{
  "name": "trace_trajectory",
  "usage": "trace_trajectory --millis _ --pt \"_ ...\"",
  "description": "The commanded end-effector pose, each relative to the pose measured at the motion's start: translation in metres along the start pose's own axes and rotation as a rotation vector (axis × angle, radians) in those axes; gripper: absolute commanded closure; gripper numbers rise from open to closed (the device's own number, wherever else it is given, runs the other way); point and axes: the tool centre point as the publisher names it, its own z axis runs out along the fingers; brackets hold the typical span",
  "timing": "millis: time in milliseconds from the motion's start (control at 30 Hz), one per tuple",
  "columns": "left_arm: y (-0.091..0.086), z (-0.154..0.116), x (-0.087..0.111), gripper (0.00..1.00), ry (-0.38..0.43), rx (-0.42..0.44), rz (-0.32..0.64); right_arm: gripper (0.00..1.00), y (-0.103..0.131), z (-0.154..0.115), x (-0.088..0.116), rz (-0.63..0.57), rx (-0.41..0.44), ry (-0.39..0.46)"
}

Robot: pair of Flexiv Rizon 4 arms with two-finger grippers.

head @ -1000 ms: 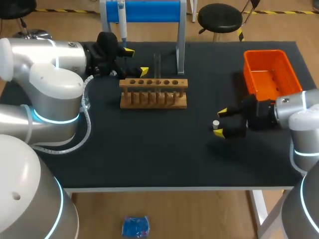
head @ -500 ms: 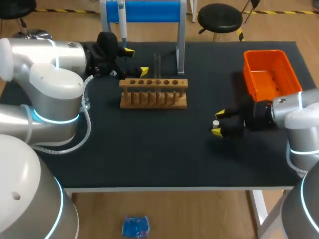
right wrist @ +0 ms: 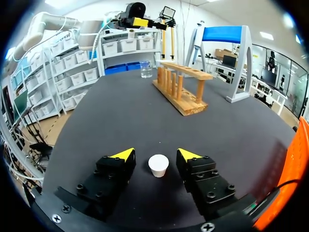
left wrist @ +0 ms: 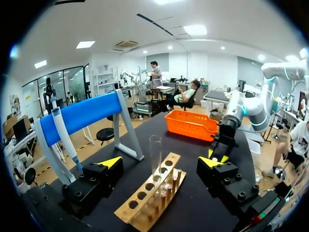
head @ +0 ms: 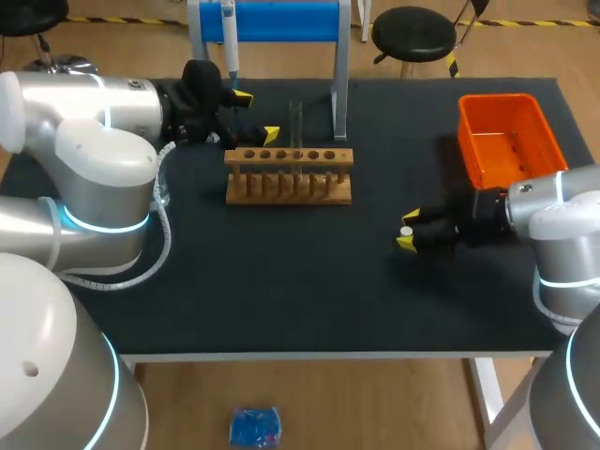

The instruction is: Invert the test tube, pick up the pipette, mount the tip to pipette, aspirate from beaker and dispense into the tube, eject the tip, return the pipette, and cap with the stopper.

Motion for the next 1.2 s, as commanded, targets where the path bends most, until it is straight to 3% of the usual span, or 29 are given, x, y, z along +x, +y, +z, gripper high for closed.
trace_trajectory --millis 33,1200 --pt "0.0019 0.0005 0.0004 0.0 -0.002 0.008 0.001 0.5 -0.0016 0.0023 -0.0005 -0.002 -0.002 -0.006" --pt "0.0019 0.0005 0.0004 0.0 -0.002 0.008 0.001 0.53 -0.0024 0.0016 -0.0006 -0.044 0.007 -0.053"
